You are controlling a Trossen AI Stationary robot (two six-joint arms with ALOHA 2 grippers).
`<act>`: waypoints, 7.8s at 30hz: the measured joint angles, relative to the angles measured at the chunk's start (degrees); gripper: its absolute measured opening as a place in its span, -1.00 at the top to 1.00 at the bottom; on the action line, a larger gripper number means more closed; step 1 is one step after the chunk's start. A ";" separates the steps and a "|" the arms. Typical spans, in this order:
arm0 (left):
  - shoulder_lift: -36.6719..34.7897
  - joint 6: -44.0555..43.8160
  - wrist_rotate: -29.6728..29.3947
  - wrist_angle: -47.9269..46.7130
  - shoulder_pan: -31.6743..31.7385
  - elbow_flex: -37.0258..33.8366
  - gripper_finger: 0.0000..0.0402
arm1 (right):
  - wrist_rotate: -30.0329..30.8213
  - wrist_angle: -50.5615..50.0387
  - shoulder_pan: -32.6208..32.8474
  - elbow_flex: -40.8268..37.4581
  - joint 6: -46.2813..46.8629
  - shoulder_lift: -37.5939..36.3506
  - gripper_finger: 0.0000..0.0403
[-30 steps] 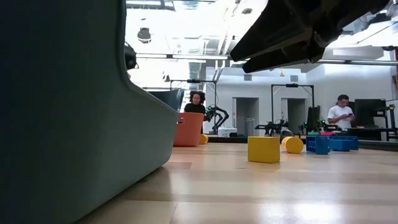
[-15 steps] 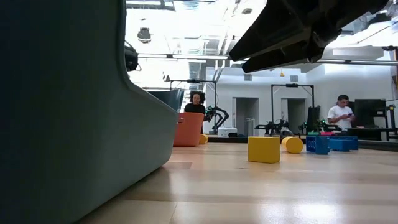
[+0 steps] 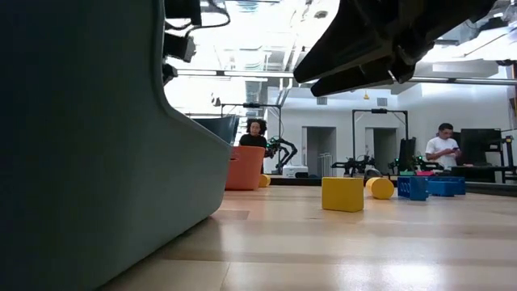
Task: Sort blocks
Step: Put the red wooden block into the yellow bin
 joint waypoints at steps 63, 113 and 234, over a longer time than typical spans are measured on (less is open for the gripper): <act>36.36 -11.87 6.88 -22.20 -6.47 8.99 0.04 | 0.22 0.67 1.70 0.02 0.68 0.00 -0.34; 33.63 -12.70 14.07 -17.54 -7.61 4.49 0.04 | 0.24 1.52 1.81 0.02 0.61 0.00 -0.34; 13.58 -14.55 -0.99 -10.93 42.69 2.67 0.28 | 1.53 2.49 2.80 0.00 -0.46 -0.02 -0.34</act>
